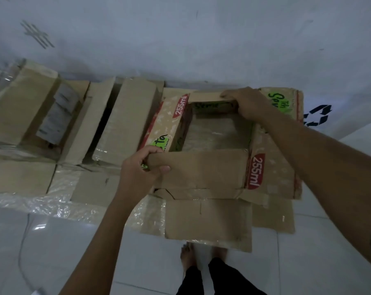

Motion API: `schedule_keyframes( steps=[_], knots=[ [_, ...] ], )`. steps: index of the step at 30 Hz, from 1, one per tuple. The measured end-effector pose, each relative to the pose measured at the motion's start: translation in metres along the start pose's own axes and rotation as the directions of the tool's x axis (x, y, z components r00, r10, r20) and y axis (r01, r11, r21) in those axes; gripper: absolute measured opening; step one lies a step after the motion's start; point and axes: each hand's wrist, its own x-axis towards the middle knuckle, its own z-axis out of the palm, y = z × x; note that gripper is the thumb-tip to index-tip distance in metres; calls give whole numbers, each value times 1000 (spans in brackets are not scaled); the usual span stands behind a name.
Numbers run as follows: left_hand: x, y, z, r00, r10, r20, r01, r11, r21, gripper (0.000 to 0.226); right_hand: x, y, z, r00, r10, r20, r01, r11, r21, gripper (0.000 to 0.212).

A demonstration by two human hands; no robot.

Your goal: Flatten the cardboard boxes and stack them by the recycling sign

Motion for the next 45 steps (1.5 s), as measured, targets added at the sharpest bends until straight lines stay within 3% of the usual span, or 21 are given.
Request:
schedule_keyframes(
  steps=[3, 6, 10, 15, 16, 17, 18, 19, 20, 22, 23, 24, 27, 31, 34, 36, 37, 39, 41, 43, 45],
  knots=[
    [-5, 1, 3, 984, -27, -178, 42, 996, 82, 41, -15, 14, -28, 999, 42, -10, -42, 999, -18, 50],
    [-5, 1, 5, 942, -77, -327, 126, 983, 133, 39, -31, 33, -44, 976, 218, 11, -216, 971, -101, 46],
    [-5, 2, 8, 872, -139, -469, 237, 959, 157, 41, -69, 63, -52, 929, 365, 70, -364, 931, -17, 39],
    [1, 2, 13, 823, -202, -531, 291, 953, 89, 46, -121, 69, -15, 762, 614, -204, -562, 784, 261, 35],
    [2, 2, 14, 824, -201, -529, 285, 955, 82, 46, -125, 67, 3, 681, 704, -204, -588, 690, 422, 52],
    [2, 1, 16, 825, -204, -526, 283, 956, 72, 46, -131, 65, 18, 547, 828, -121, -618, 497, 609, 72],
    [2, 1, 18, 824, -215, -523, 287, 956, 60, 46, -130, 88, 58, 430, 902, 41, -605, 253, 755, 88],
    [3, -1, 19, 825, -223, -520, 290, 956, 50, 48, -130, 95, 85, 363, 905, 221, -554, 19, 832, 100],
    [2, -2, 21, 828, -229, -513, 293, 955, 47, 51, -140, 72, 83, 353, 868, 349, -492, -145, 858, 104],
    [-1, -6, 23, 836, -252, -487, 298, 954, 17, 55, -150, 21, 80, 433, 759, 486, -384, -332, 861, 75],
    [-3, -11, 25, 842, -290, -454, 299, 953, -55, 57, -152, -10, 68, 517, 689, 508, -324, -391, 861, 55],
    [-5, -14, 27, 846, -332, -417, 286, 943, -170, 60, -151, -33, 62, 595, 621, 510, -279, -435, 856, 50],
    [-13, -22, 29, 863, -411, -295, 261, 861, -436, 60, -141, -80, 58, 715, 516, 473, -157, -540, 827, 64],
    [-18, -21, 38, 887, -447, -115, 330, 789, -518, 42, -123, -101, 45, 755, 509, 414, -145, -487, 861, 59],
    [-19, -22, 45, 873, -481, -84, 364, 755, -546, 83, -112, -117, 34, 775, 522, 356, -176, -362, 916, 90],
    [-25, -18, 51, 857, -500, -127, 365, 761, -537, 101, -101, -124, 34, 771, 529, 354, -221, -299, 928, 123],
    [-30, -9, 53, 871, -459, -178, 328, 811, -484, 97, -97, -128, 30, 763, 538, 359, -239, -281, 930, 135],
    [-43, 6, 57, 893, -303, -332, 187, 922, -339, 75, -90, -136, 22, 755, 551, 355, -237, -277, 931, 150],
    [-53, 18, 60, 893, -180, -413, 29, 938, -345, 93, -81, -136, 16, 741, 564, 363, -248, -271, 930, 160],
    [-59, 30, 62, 867, -234, -440, -22, 864, -503, 118, -78, -131, 10, 727, 578, 372, -270, -257, 928, 160],
    [-62, 40, 64, 865, -354, -355, -6, 701, -713, 119, -81, -125, 4, 718, 582, 382, -307, -227, 924, 151]
  ],
)
